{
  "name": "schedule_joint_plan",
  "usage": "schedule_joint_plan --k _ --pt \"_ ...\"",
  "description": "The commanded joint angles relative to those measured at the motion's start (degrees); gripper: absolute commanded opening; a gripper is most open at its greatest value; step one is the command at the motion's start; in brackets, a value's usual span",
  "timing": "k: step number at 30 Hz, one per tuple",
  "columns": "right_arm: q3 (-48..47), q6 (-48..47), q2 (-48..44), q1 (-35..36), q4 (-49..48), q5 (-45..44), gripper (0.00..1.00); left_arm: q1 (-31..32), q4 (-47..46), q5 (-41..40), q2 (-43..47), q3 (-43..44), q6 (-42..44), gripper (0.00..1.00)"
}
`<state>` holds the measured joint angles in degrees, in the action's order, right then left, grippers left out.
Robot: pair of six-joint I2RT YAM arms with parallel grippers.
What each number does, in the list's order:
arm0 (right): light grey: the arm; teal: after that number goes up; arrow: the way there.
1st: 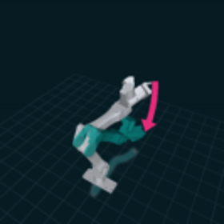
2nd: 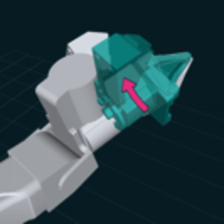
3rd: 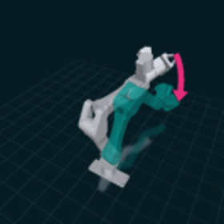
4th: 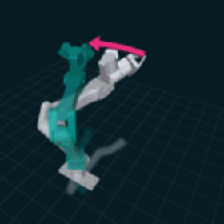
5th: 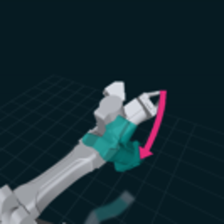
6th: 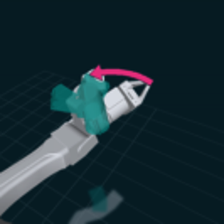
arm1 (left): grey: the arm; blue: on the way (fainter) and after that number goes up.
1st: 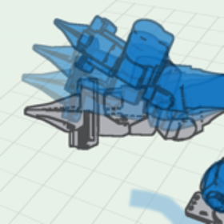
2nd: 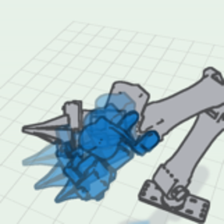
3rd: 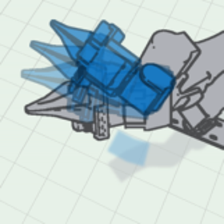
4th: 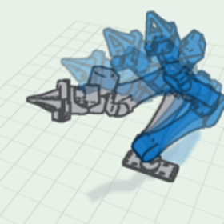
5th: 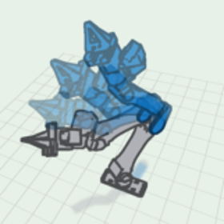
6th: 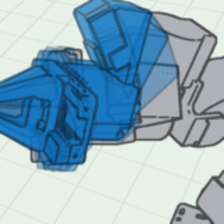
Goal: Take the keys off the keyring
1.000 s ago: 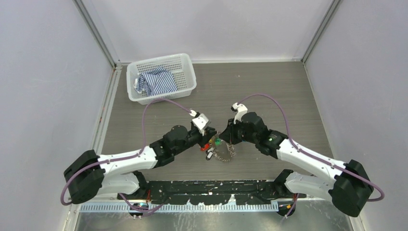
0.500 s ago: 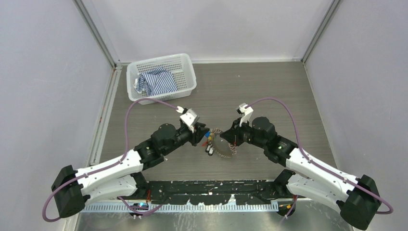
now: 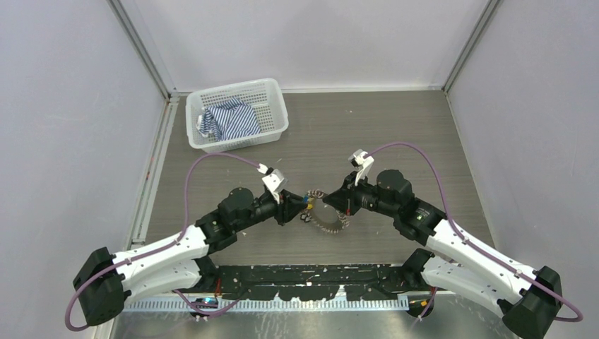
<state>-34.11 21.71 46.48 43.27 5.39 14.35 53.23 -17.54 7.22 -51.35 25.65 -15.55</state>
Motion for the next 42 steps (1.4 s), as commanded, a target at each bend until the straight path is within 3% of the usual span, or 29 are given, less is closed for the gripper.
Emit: schedule_joint_plan --k 1,8,10,13,16,21,27,38,42 --pt "-4.55 -0.01 -2.09 -0.14 -2.39 2.05 0.01 -0.06 -5.47 1.85 0.20 -1.07 -0.96 0.28" --pt "-5.35 -0.01 -2.14 -0.18 -2.11 2.28 0.01 -0.06 -6.51 2.52 -1.84 -1.12 -0.12 0.27" --pt "-5.35 0.07 -2.03 -0.20 -2.55 2.82 0.01 -0.06 -6.52 -2.72 -1.44 -2.09 -0.43 0.27" --pt "-4.98 0.84 -2.17 -0.20 -3.14 3.97 0.01 -0.19 -6.57 -10.31 3.11 -4.89 -1.01 0.35" --pt "-5.20 0.98 -3.24 -0.17 -2.75 5.66 0.01 -1.20 -5.03 -11.09 8.74 -6.99 -0.19 0.44" --pt "-7.39 1.15 -6.70 -0.38 -0.26 11.26 0.01 -4.59 -5.73 3.27 11.42 -6.84 -0.65 0.46" --pt "-12.98 -1.00 -9.02 -0.55 4.69 16.33 0.01 -7.88 -7.90 24.13 7.04 -1.88 -3.88 0.50" --pt "-15.54 -1.17 -9.24 -0.49 5.68 20.01 0.01 -8.26 -15.27 37.81 0.28 2.12 -11.74 0.51" --pt "-16.33 -0.87 -7.92 -0.47 5.23 21.70 0.01 -8.25 -16.81 39.39 -0.65 2.17 -12.08 0.51"
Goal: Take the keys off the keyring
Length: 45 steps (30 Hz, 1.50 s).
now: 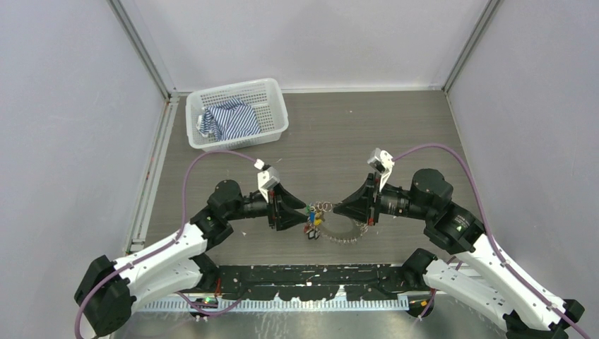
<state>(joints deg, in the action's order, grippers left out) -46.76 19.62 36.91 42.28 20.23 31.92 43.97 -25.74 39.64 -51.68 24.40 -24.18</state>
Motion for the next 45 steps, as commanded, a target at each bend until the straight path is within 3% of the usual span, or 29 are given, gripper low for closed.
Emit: schedule_joint_plan --k 1,4,11,17,45 --pt "-4.03 1.07 1.90 0.53 -9.33 4.39 0.01 1.01 -7.30 7.12 0.00 3.74 -2.64 0.51" --pt "-4.57 0.91 2.19 0.44 -8.91 4.83 0.01 0.88 -3.86 8.13 1.76 4.23 -0.27 0.53" --pt "-6.12 0.42 2.89 0.50 -6.87 6.23 0.01 -0.81 17.70 5.79 10.90 8.02 12.75 0.57" --pt "-7.07 0.68 3.61 0.58 -7.63 6.99 0.01 -1.07 13.55 10.74 5.57 9.45 10.14 0.56" --pt "-5.38 3.19 5.46 0.51 -13.71 8.64 0.01 2.31 -7.14 9.85 -3.35 6.04 1.78 0.54"
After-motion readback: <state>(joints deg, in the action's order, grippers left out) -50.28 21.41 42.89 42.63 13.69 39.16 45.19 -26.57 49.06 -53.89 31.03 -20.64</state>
